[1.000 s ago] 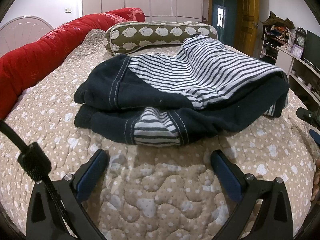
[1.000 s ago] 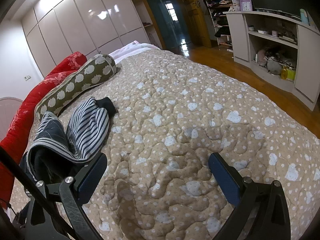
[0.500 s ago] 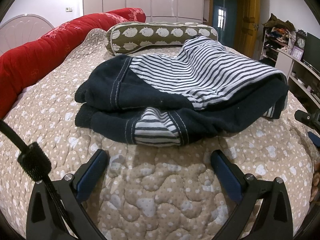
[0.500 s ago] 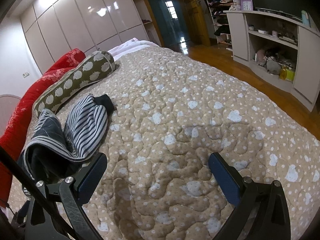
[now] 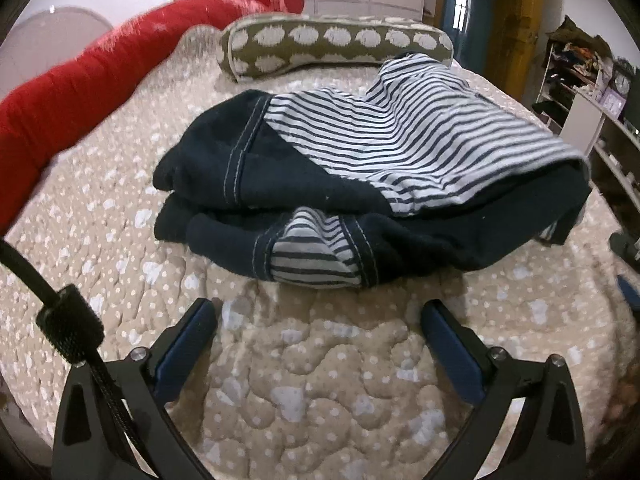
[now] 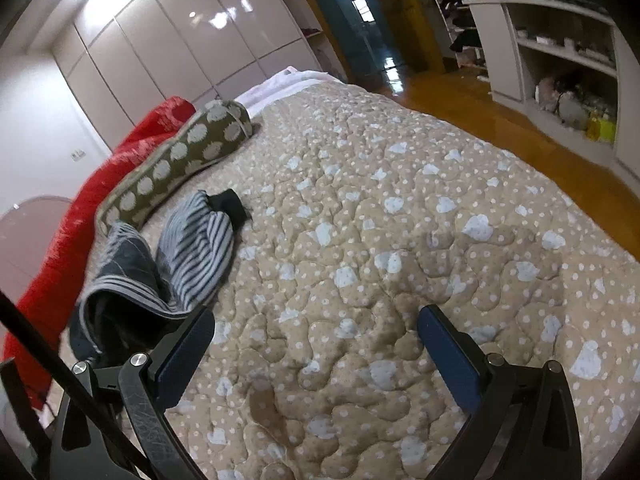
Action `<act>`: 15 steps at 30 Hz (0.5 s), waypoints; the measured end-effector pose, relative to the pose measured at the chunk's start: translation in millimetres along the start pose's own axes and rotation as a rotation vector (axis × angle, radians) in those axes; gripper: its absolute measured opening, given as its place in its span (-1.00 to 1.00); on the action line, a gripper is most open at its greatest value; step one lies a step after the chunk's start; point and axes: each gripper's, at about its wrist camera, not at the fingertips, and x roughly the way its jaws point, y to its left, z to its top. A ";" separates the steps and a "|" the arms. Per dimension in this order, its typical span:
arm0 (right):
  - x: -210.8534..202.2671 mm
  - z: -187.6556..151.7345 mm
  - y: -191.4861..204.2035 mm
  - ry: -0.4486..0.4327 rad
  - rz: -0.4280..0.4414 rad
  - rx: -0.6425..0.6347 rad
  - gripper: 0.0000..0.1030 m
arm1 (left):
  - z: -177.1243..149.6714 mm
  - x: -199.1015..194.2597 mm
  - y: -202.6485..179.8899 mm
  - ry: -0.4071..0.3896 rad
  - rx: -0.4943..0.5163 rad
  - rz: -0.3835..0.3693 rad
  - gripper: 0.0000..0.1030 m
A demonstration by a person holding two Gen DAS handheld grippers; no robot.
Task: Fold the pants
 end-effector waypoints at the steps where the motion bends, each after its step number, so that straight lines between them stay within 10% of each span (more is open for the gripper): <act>1: 0.3 -0.9 1.7 0.004 0.000 -0.020 0.99 | 3.2 -2.8 3.1 0.012 -0.013 -0.028 0.79; 10: 8.9 3.2 22.3 0.064 -0.085 -0.115 0.99 | 26.5 -11.9 69.9 0.052 -0.231 -0.288 0.74; 15: 15.1 24.2 16.7 0.098 0.097 0.034 0.99 | 44.4 18.5 88.1 0.119 -0.337 -0.488 0.74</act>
